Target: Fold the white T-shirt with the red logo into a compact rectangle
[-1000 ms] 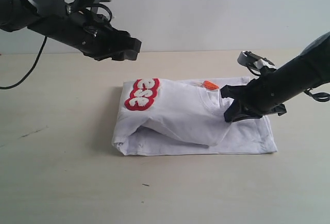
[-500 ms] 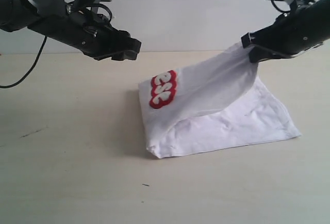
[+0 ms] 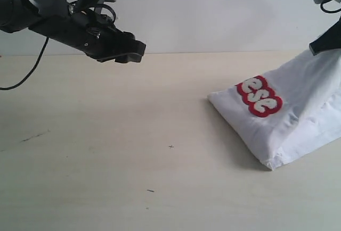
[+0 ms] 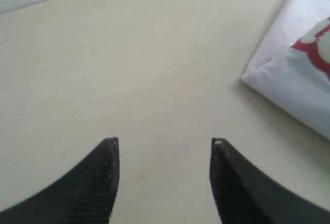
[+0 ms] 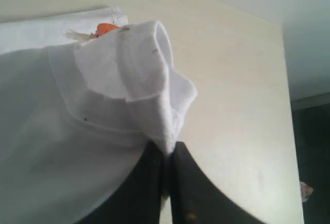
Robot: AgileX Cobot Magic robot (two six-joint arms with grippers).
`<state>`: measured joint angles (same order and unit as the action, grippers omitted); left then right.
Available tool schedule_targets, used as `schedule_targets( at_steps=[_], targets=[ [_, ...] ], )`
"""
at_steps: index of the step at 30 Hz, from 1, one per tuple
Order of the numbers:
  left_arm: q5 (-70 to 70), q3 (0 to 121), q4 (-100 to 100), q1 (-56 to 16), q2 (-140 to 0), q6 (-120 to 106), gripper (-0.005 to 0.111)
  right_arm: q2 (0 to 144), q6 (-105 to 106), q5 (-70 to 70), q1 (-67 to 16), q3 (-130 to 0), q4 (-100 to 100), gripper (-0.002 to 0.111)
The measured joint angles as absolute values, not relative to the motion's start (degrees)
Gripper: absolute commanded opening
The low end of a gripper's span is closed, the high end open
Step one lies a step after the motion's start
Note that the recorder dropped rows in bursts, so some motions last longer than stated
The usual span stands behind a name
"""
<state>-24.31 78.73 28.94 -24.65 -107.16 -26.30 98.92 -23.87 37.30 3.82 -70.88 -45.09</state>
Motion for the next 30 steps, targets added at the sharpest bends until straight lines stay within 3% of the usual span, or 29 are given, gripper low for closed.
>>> schedule_targets(
  at_steps=[5,9,12,18,24,30],
  targets=[
    [-24.3,78.7,29.1,-24.6,-107.2,-26.9,0.052,103.4,-26.8,37.2,3.8,-73.1,-49.3,0.041],
    [-24.2,78.7,29.3,-26.0,-108.7,-30.1,0.052,106.6,-27.7,41.1,3.8,-76.3,-49.6,0.047],
    [-24.4,78.7,29.5,-28.2,-110.2,-32.6,0.052,107.5,-28.7,43.1,3.8,-77.6,-47.7,0.041],
    [-25.4,78.7,29.6,-30.2,-110.9,-34.0,0.052,109.1,-4.6,42.0,3.9,-78.5,-18.8,0.0],
    [-28.2,78.7,29.6,-29.9,-110.9,-33.9,0.052,115.2,9.2,47.3,3.8,-78.2,-1.0,0.0],
    [-31.1,78.7,29.5,-26.4,-109.0,-31.9,0.052,118.7,10.8,44.4,0.1,-73.4,1.2,0.0]
  ],
)
